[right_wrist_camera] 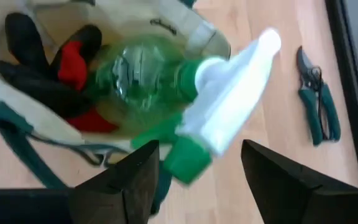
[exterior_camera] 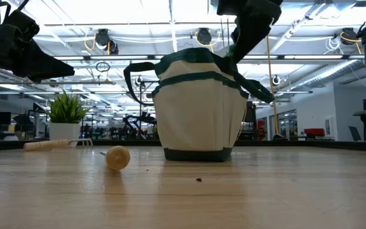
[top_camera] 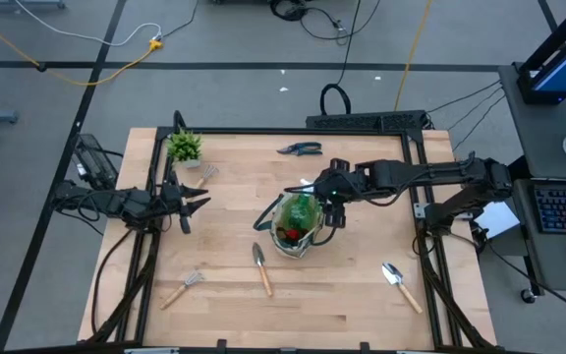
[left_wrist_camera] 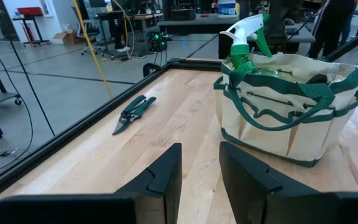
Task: Pick & Place Garden tools in Gardening bag
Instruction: Put the green spray bottle into the gardening bag, then put the right brown trowel into the gardening bag
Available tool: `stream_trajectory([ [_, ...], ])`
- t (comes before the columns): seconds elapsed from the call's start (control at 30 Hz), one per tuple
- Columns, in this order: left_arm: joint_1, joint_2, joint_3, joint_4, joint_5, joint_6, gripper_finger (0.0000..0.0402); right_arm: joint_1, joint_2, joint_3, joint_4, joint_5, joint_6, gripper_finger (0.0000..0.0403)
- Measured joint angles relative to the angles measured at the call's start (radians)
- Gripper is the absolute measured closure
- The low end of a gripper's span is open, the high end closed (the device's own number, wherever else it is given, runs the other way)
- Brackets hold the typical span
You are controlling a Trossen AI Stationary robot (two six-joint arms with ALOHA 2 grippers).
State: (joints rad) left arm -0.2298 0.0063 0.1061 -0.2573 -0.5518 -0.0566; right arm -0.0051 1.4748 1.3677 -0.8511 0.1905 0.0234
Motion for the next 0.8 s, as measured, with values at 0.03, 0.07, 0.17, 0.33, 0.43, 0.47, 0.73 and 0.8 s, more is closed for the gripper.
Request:
stream_trajectory([
  [0.03,0.0,0.0,0.0,0.0,0.0,0.0,0.0289,0.0,-0.006,-0.001,-0.003,0.0,0.002,0.0181],
  [0.07,0.0,0.0,0.0,0.0,0.0,0.0,0.0289,0.0,-0.01,-0.001,0.005,0.0,0.002,0.0181],
  [0.17,0.0,0.0,0.0,0.0,0.0,0.0,0.0289,0.0,-0.032,-0.001,0.001,0.02,0.006,0.0181],
  [0.33,0.0,0.0,0.0,0.0,0.0,0.001,0.0289,-0.003,-0.063,-0.001,0.009,0.02,0.021,0.0181],
  [0.43,0.0,0.0,0.0,0.0,0.0,0.001,0.0289,-0.003,-0.074,-0.001,0.006,0.019,0.021,0.0181],
  [0.47,0.0,0.0,0.0,0.0,0.0,0.001,0.0289,-0.003,-0.075,-0.001,0.007,0.019,0.021,0.0181],
  [0.73,0.0,0.0,0.0,0.0,0.0,0.0,0.0289,-0.003,-0.075,-0.001,0.009,0.015,0.023,0.0181],
  [0.8,0.0,0.0,0.0,0.0,0.0,0.0,0.0289,-0.003,-0.08,-0.001,0.008,0.012,0.04,0.0181],
])
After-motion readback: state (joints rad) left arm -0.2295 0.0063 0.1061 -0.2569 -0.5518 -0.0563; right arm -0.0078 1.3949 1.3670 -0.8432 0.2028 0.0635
